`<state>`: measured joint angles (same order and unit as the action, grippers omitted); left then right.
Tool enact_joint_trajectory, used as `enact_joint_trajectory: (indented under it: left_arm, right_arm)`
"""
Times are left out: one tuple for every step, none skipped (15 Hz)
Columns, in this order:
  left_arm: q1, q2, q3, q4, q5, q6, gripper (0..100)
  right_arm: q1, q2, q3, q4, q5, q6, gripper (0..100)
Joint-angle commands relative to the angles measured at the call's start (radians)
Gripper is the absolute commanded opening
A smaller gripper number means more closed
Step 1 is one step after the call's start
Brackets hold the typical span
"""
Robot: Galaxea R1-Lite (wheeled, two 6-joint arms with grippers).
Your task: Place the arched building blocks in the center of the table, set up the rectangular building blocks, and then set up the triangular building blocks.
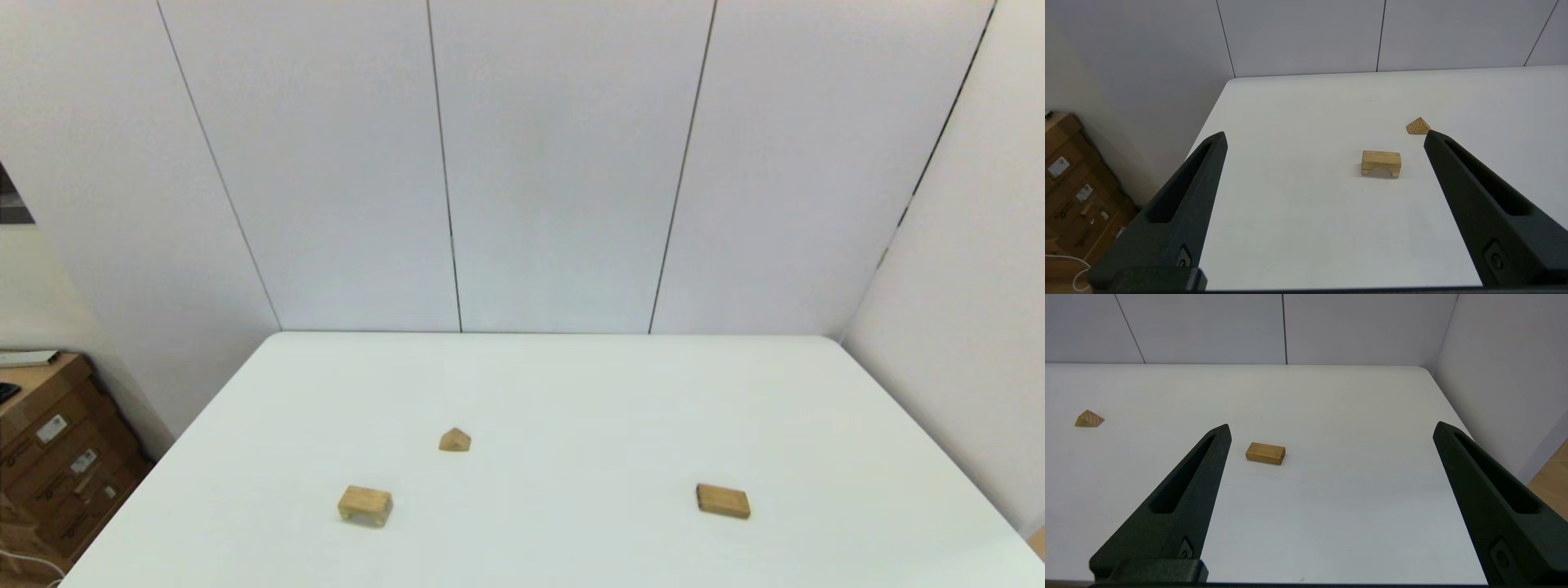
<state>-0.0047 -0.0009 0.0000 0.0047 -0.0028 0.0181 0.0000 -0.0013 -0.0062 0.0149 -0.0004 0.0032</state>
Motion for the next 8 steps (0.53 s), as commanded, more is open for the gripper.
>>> enact_joint_trajectory:
  left_arm:
    - [0.000, 0.001, -0.017, 0.001, -0.006, 0.019, 100]
    - [0.000, 0.001, -0.048, 0.011, -0.020, 0.029, 100]
    - [0.000, 0.001, -0.075, 0.029, -0.045, 0.037, 100]
    - [0.000, 0.002, -0.106, 0.072, -0.074, 0.056, 100]
    - [0.000, 0.012, -0.144, 0.126, -0.097, 0.075, 100]
    - [0.000, 0.038, -0.175, 0.159, -0.115, 0.098, 100]
    - [0.000, 0.093, -0.202, 0.170, -0.121, 0.122, 100]
    - [0.000, 0.186, -0.247, 0.172, -0.123, 0.134, 100]
  right_arm:
    - [0.000, 0.000, 0.000, 0.000, 0.000, 0.000, 100]
    - [0.000, 0.000, 0.000, 0.000, 0.000, 0.000, 100]
    - [0.000, 0.000, 0.000, 0.000, 0.000, 0.000, 100]
    - [0.000, 0.000, 0.000, 0.000, 0.000, 0.000, 100]
    - [0.000, 0.000, 0.000, 0.000, 0.000, 0.000, 100]
    - [0.000, 0.000, 0.000, 0.000, 0.000, 0.000, 100]
    - [0.000, 0.000, 0.000, 0.000, 0.000, 0.000, 100]
    - [0.000, 0.000, 0.000, 0.000, 0.000, 0.000, 100]
